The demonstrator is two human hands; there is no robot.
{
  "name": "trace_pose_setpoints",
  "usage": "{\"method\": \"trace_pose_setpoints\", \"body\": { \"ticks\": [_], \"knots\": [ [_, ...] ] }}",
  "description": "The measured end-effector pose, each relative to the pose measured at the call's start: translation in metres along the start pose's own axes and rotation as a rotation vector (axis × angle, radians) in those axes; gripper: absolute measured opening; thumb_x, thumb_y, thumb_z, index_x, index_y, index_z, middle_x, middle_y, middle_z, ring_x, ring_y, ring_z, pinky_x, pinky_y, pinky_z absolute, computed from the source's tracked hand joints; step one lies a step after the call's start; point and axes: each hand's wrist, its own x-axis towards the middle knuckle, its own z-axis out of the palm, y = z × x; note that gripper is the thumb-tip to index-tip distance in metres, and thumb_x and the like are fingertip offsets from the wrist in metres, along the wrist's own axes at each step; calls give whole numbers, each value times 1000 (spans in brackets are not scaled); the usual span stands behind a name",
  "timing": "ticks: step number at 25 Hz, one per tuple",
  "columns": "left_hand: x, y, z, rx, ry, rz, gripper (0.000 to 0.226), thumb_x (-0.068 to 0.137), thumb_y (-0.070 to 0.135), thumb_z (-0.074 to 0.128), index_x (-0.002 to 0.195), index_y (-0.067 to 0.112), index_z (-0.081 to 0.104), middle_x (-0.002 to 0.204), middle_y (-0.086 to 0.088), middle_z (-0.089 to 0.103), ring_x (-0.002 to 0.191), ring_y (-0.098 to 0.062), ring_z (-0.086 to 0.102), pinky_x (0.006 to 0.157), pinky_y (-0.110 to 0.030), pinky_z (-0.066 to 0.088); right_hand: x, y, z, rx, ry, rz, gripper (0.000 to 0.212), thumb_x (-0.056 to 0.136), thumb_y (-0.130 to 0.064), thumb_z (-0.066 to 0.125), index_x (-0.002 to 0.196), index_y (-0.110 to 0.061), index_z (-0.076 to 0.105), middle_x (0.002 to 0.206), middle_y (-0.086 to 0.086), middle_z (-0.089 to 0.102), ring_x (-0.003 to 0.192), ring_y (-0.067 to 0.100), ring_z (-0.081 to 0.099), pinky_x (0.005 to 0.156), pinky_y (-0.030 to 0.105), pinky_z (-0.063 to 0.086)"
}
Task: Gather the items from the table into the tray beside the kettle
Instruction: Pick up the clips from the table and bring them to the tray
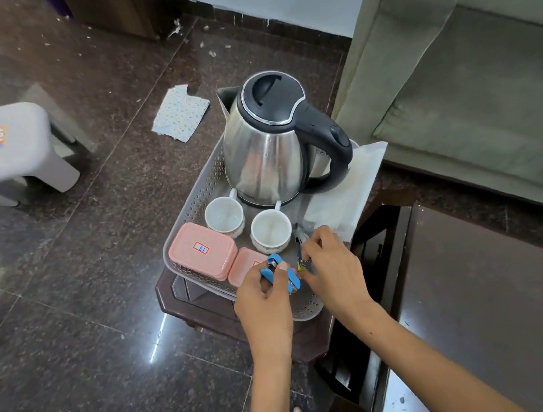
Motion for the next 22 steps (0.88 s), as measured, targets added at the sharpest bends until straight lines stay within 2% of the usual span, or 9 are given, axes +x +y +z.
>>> {"method": "trace_pose_setpoints", "body": {
  "ticks": [4, 6, 9, 12, 14, 15, 17, 20, 22],
  "knots": [
    [2, -7, 1, 8, -12, -16, 8, 86, 23, 66, 79, 22, 67, 78, -15, 72, 79, -29, 68, 82, -52, 55, -1, 1, -4, -15, -55, -33, 14, 87, -9, 54, 101, -7, 59, 114, 6, 51, 95, 26, 54, 66, 32, 45],
    [4, -10, 1, -1, -35, -38, 11, 84, 28, 67, 85, 17, 70, 81, -16, 72, 83, -31, 69, 82, -51, 56, -7, 4, -8, 170, 14, -31, 12, 86, -8, 56, 95, -10, 65, 107, 2, 57, 89, 22, 59, 70, 30, 48],
    [4, -13, 2, -41, -55, -89, 17, 84, 28, 67, 93, 14, 70, 84, -17, 71, 84, -30, 70, 83, -52, 55, -24, 3, -24, 608, 134, 83, 7, 85, -13, 65, 87, -15, 72, 90, -5, 67, 81, 7, 64, 75, 23, 53],
    [3, -12, 5, -91, -68, -124, 15, 91, 24, 59, 89, 14, 70, 88, -18, 71, 90, -35, 68, 84, -51, 55, -41, -4, -42, 802, -34, 99, 13, 80, -23, 73, 93, -22, 73, 88, -14, 72, 84, -2, 66, 79, 15, 52],
    [1, -7, 7, -179, -113, -181, 32, 97, 34, 47, 87, 12, 69, 88, -19, 72, 88, -36, 69, 77, -44, 59, -45, -7, -43, 769, -97, 69, 26, 75, -21, 78, 100, -25, 72, 89, -21, 70, 88, -6, 65, 81, 12, 52],
    [1, -4, 7, -211, -136, -217, 39, 98, 38, 40, 89, 12, 68, 87, -17, 73, 82, -30, 72, 70, -36, 60, -45, -6, -41, 747, -86, 70, 30, 74, -19, 78, 102, -26, 71, 90, -22, 69, 87, -6, 65, 81, 15, 53],
    [0, -1, 4, -223, -147, -225, 36, 100, 35, 37, 90, 15, 65, 89, -13, 74, 78, -20, 72, 63, -24, 56, -42, -5, -41, 680, -25, 109, 30, 74, -17, 76, 102, -26, 72, 91, -16, 71, 83, 0, 66, 78, 24, 57],
    [2, -4, -3, -164, -72, -146, 19, 97, 24, 47, 91, 18, 63, 97, -11, 72, 93, -21, 69, 77, -26, 53, -31, -3, -46, 316, -15, 146, 25, 75, -24, 66, 99, -23, 72, 89, -3, 67, 77, 15, 62, 70, 34, 54],
    [3, -7, -5, -173, -29, -129, 13, 96, 22, 49, 94, 18, 61, 99, -12, 71, 96, -23, 69, 86, -34, 54, -23, -5, -50, 84, -87, 130, 24, 75, -28, 62, 95, -18, 71, 92, 2, 62, 83, 21, 58, 68, 31, 49]
  ]
}}
